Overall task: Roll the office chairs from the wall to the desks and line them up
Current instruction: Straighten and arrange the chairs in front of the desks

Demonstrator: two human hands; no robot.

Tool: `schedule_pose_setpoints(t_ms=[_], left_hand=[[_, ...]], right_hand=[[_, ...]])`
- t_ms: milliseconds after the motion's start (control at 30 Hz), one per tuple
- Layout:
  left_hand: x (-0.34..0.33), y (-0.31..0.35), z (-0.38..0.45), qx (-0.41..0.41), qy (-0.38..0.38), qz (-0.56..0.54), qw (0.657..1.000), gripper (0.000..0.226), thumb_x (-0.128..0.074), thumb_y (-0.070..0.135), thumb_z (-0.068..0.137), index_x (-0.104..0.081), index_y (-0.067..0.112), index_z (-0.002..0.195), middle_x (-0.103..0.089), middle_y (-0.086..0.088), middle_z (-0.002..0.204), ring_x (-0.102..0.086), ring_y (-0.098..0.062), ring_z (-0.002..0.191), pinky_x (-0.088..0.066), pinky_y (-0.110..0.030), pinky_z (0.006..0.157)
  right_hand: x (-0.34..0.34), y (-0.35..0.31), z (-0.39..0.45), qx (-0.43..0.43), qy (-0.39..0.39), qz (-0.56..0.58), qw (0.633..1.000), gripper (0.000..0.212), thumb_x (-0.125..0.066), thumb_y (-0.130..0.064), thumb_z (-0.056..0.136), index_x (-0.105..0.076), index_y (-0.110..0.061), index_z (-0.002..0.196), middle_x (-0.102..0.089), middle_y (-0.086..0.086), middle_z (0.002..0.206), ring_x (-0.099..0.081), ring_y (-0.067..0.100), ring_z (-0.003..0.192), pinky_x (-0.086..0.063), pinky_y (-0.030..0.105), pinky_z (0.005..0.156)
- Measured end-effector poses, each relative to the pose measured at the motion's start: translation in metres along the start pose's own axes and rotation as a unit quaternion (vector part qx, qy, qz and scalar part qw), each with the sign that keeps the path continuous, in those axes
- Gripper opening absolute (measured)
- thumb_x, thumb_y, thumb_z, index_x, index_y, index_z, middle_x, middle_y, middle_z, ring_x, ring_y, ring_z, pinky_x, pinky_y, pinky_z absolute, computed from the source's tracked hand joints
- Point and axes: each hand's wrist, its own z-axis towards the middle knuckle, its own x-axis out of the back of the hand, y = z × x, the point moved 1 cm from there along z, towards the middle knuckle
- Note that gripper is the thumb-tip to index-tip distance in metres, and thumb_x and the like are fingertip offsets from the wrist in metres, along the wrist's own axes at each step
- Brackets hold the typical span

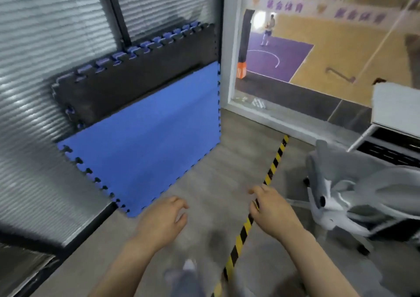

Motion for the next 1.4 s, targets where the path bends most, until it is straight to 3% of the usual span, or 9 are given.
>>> schedule_pose_setpoints(t_ms=[300, 433, 567, 767, 1000, 1133, 1233, 1333, 1400], left_hand=[[0.03, 0.075, 0.226, -0.205, -0.065, 0.027, 0.976, 0.029, -0.047, 0.035, 0.097, -0.057, 0.029, 0.124, -0.056, 0.013, 0.126, -0.053, -0.01, 0.115, -0.041, -0.029, 0.095], [0.04, 0.127, 0.308, -0.307, -0.096, 0.055, 0.945, 0.028, -0.047, 0.035, 0.097, -0.057, 0.028, 0.122, -0.055, 0.015, 0.126, -0.051, -0.008, 0.116, -0.039, -0.026, 0.095], [0.03, 0.195, 0.355, -0.389, -0.136, 0.078, 0.908, 0.028, -0.048, 0.035, 0.097, -0.057, 0.029, 0.123, -0.053, 0.014, 0.128, -0.049, -0.01, 0.121, -0.041, -0.032, 0.101], [-0.008, 0.323, 0.375, -0.506, -0.182, 0.067, 0.84, 0.03, -0.048, 0.036, 0.098, -0.055, 0.029, 0.126, -0.05, 0.015, 0.133, -0.046, -0.006, 0.121, -0.04, -0.024, 0.099], [-0.056, 0.467, 0.355, -0.59, -0.198, 0.048, 0.781, 0.042, -0.048, 0.039, 0.098, -0.043, 0.028, 0.138, -0.042, 0.011, 0.143, -0.04, -0.01, 0.13, -0.036, -0.025, 0.102], [-0.084, 0.531, 0.346, -0.594, -0.219, 0.046, 0.773, 0.054, -0.05, 0.04, 0.097, -0.033, 0.024, 0.145, -0.037, 0.005, 0.149, -0.037, -0.016, 0.133, -0.036, -0.029, 0.103], [-0.113, 0.566, 0.342, -0.573, -0.25, 0.039, 0.78, 0.07, -0.055, 0.051, 0.091, -0.028, 0.02, 0.148, -0.038, 0.002, 0.149, -0.037, -0.019, 0.134, -0.037, -0.033, 0.105], [-0.144, 0.585, 0.333, -0.558, -0.277, 0.025, 0.781, 0.08, -0.058, 0.06, 0.086, -0.025, 0.023, 0.149, -0.039, 0.003, 0.148, -0.038, -0.019, 0.134, -0.04, -0.037, 0.105], [-0.157, 0.588, 0.328, -0.559, -0.249, -0.017, 0.791, 0.073, -0.058, 0.056, 0.087, -0.028, 0.027, 0.147, -0.043, 0.007, 0.144, -0.042, -0.018, 0.13, -0.044, -0.036, 0.099]], right_hand=[[0.052, 0.097, 0.053, -0.187, 0.109, 0.018, 0.976, 0.026, -0.046, -0.028, 0.096, -0.053, -0.02, 0.12, -0.055, -0.002, 0.115, -0.052, 0.02, 0.106, -0.045, 0.029, 0.084], [0.077, 0.127, 0.05, -0.293, 0.172, 0.023, 0.94, 0.024, -0.051, -0.025, 0.091, -0.058, -0.016, 0.112, -0.059, 0.002, 0.106, -0.055, 0.025, 0.097, -0.046, 0.036, 0.079], [0.09, 0.153, 0.019, -0.404, 0.2, 0.017, 0.892, 0.028, -0.047, -0.028, 0.089, -0.059, -0.017, 0.111, -0.06, 0.003, 0.107, -0.056, 0.028, 0.098, -0.046, 0.04, 0.08], [0.107, 0.199, -0.037, -0.517, 0.236, 0.034, 0.822, 0.033, -0.046, -0.025, 0.093, -0.055, -0.019, 0.124, -0.057, -0.001, 0.121, -0.051, 0.023, 0.112, -0.043, 0.037, 0.092], [0.135, 0.276, -0.089, -0.56, 0.277, 0.009, 0.781, 0.03, -0.046, -0.026, 0.094, -0.054, -0.02, 0.123, -0.056, -0.003, 0.12, -0.05, 0.02, 0.11, -0.044, 0.034, 0.089], [0.162, 0.325, -0.112, -0.567, 0.288, -0.01, 0.771, 0.031, -0.05, -0.025, 0.093, -0.053, -0.017, 0.122, -0.055, 0.0, 0.118, -0.051, 0.022, 0.107, -0.044, 0.035, 0.087], [0.187, 0.362, -0.123, -0.575, 0.284, -0.014, 0.767, 0.037, -0.049, -0.026, 0.093, -0.047, -0.016, 0.128, -0.052, 0.001, 0.123, -0.049, 0.024, 0.112, -0.039, 0.032, 0.086], [0.209, 0.399, -0.132, -0.588, 0.287, -0.003, 0.756, 0.052, -0.05, -0.03, 0.094, -0.037, -0.011, 0.14, -0.045, 0.007, 0.137, -0.041, 0.028, 0.126, -0.036, 0.035, 0.101], [0.223, 0.422, -0.134, -0.589, 0.3, 0.003, 0.751, 0.061, -0.053, -0.034, 0.093, -0.031, -0.008, 0.144, -0.039, 0.011, 0.144, -0.035, 0.03, 0.133, -0.031, 0.037, 0.108]])
